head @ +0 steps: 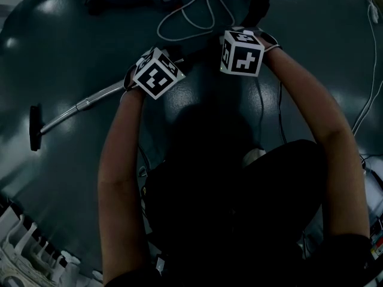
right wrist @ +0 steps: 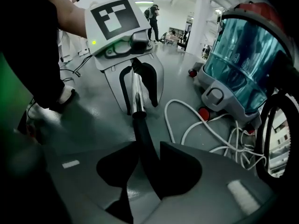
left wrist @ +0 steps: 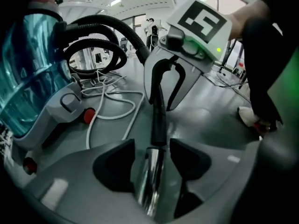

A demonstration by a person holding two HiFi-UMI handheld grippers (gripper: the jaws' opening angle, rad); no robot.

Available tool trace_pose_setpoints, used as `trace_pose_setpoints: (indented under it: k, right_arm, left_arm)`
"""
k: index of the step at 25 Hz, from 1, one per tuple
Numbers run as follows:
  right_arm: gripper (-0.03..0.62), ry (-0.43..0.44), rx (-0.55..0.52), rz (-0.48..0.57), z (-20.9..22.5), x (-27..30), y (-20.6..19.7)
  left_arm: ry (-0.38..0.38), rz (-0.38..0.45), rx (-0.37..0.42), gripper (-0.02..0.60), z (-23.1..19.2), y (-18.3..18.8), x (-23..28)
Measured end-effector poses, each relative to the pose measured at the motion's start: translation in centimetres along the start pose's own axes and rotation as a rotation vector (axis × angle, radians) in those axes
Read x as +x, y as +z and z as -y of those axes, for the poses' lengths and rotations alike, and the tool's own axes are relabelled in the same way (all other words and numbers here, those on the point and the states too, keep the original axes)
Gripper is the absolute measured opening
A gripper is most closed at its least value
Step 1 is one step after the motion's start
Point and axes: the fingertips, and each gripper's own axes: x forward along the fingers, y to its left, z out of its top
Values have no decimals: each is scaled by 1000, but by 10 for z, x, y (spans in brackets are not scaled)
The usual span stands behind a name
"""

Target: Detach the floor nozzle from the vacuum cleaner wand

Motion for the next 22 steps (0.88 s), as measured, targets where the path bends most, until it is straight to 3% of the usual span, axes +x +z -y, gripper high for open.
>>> trace_pose_setpoints:
  k: [1, 6, 7, 10, 15, 22]
  right_arm:
    - [140, -4, 0, 8, -1, -1, 1]
    - [31, -75, 14, 76, 4, -13, 13]
    - [2, -91, 35, 97, 6, -17, 16]
    - [-2, -119, 140, 156, 11, -25, 22]
    - [-3, -166, 324, 253, 16, -35, 28]
    - [-3, -296, 493, 437, 21, -65, 38]
  left_arm:
    - [3, -6, 1, 233, 0, 0, -1]
    - [42, 61, -40, 60, -3, 7, -17]
    - [51, 81, -51, 51, -4, 8, -21]
    - [104, 159, -113, 31, -9, 13, -33]
    - [258, 317, -247, 12, -22, 25, -55]
    - [415, 446, -351, 11, -20, 27, -83]
